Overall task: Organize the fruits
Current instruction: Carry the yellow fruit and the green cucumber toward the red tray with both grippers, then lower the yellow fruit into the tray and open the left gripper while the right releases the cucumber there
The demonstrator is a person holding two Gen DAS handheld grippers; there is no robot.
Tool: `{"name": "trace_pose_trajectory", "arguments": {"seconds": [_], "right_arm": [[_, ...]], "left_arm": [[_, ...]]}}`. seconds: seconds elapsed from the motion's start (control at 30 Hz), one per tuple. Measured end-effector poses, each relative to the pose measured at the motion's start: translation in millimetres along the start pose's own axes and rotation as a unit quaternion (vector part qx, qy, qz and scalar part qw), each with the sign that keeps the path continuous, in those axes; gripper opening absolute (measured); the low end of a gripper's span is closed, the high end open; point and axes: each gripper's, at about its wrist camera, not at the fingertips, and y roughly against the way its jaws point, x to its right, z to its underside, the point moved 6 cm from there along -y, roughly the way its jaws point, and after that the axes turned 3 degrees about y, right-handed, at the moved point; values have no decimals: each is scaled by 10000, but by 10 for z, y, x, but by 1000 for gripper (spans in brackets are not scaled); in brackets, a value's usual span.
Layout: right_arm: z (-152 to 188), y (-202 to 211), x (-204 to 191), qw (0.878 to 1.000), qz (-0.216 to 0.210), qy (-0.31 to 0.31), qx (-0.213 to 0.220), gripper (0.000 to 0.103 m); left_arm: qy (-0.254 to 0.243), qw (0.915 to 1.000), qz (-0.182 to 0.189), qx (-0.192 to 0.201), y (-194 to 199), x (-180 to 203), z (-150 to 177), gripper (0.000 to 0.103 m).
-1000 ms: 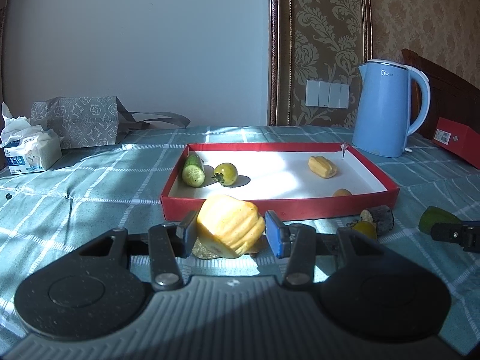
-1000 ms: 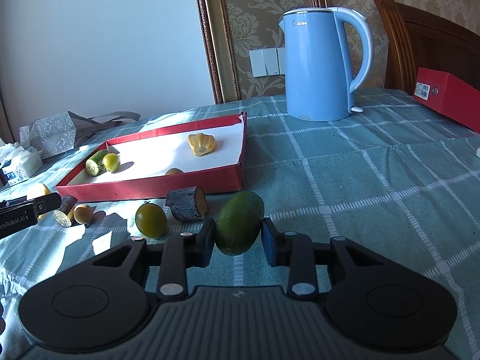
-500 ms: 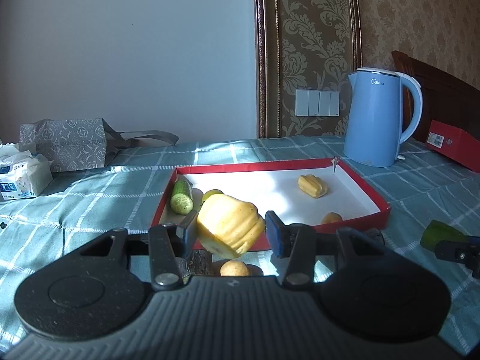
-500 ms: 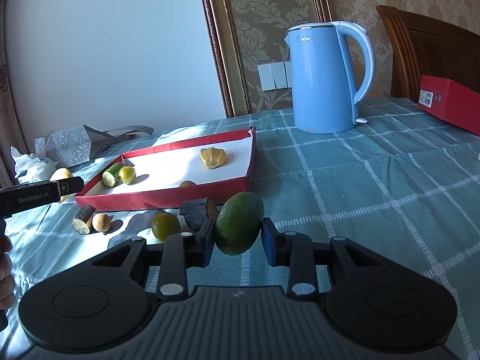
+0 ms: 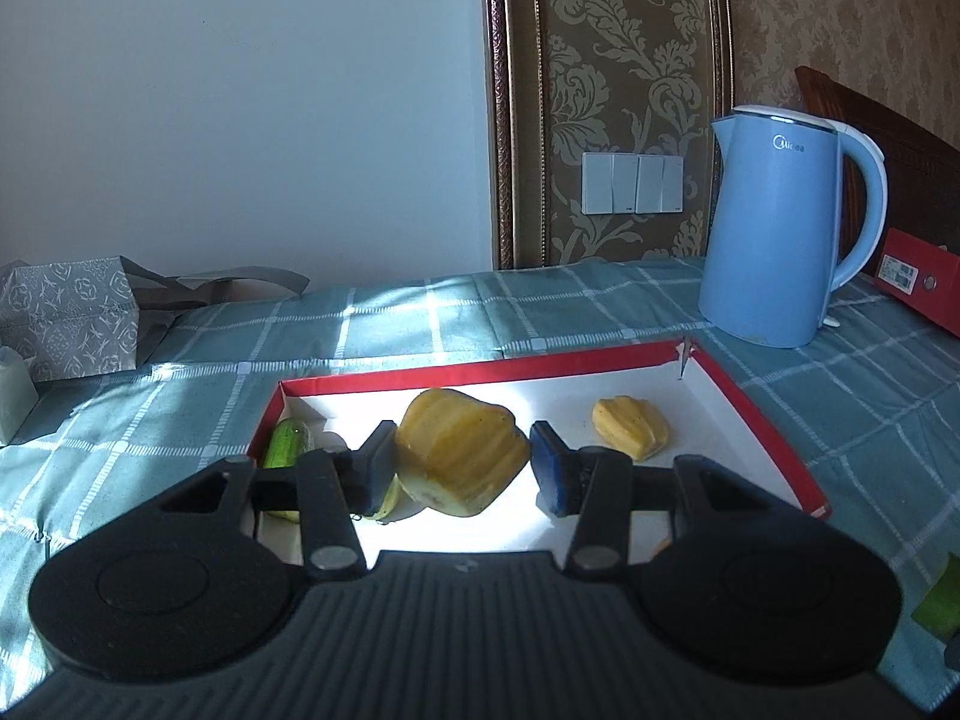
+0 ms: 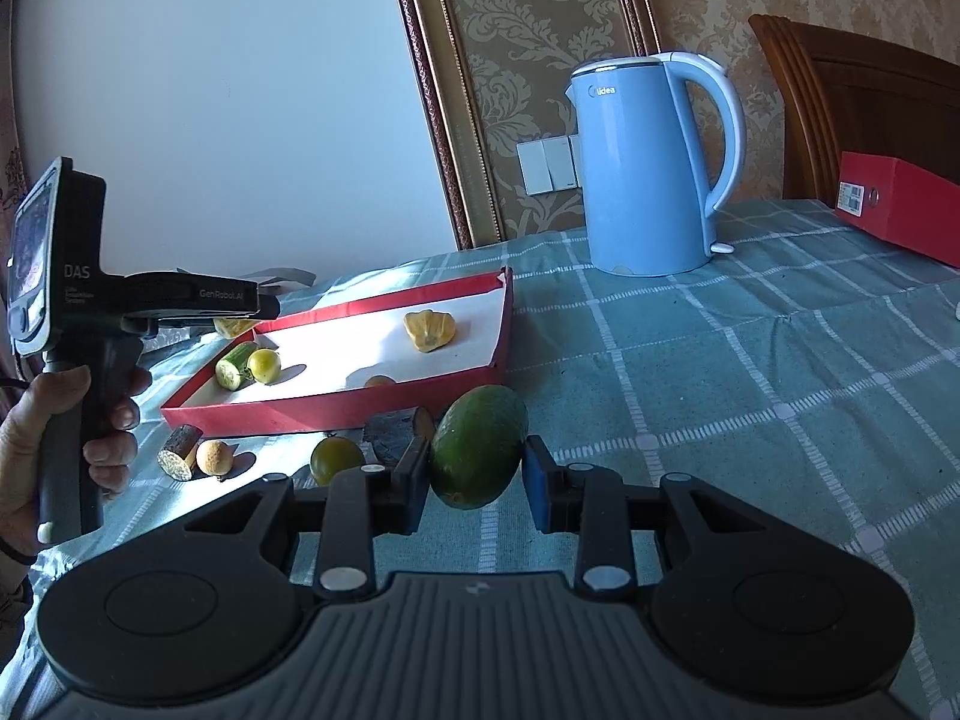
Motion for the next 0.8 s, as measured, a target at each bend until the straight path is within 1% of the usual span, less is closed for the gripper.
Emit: {"name": "trace_pose_trajectory", "arguments": {"seconds": [0.07,0.33,0.5,0.8], "right_arm": [[-6,1,8,10000,-2,-1,1,32],[-1,-4,6,10000,1,53,-54,32],[2,-1,-3,10000,0,69,-68,32],[-10,-32,-48,9999,-25,100,-103,31]], "left_arm": [[-12,9999,-43,-157,-171,43,8,44],[-297,9985,-236,-385,-546,192,33,44],[-277,9979,-301,-503,-669,203,59,44],[-247,9972,-349,-608,-728,128,88,45]]}}
